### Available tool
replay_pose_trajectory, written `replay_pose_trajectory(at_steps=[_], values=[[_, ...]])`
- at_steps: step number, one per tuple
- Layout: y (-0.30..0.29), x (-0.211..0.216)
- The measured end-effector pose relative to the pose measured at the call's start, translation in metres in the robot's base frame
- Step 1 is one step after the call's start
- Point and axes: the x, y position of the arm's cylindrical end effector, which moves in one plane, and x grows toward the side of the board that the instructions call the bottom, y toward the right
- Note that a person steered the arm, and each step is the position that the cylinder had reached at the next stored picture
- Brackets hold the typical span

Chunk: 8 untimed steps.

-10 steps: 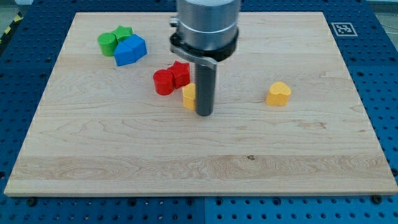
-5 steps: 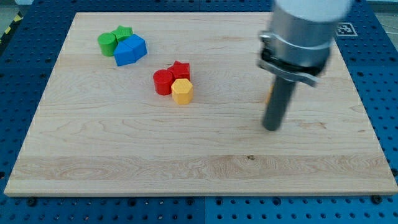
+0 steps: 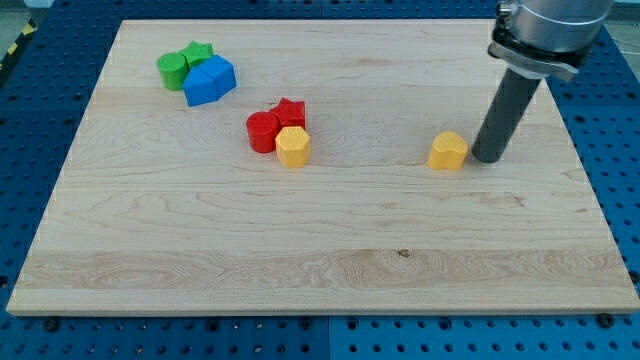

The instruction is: Slide the yellow heart into the hexagon

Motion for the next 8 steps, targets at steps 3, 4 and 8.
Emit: replay_pose_trajectory(at_steps=[3,4,8], values=[[-0.08,0.001],[-0.096,0.011],[-0.135,0.023]])
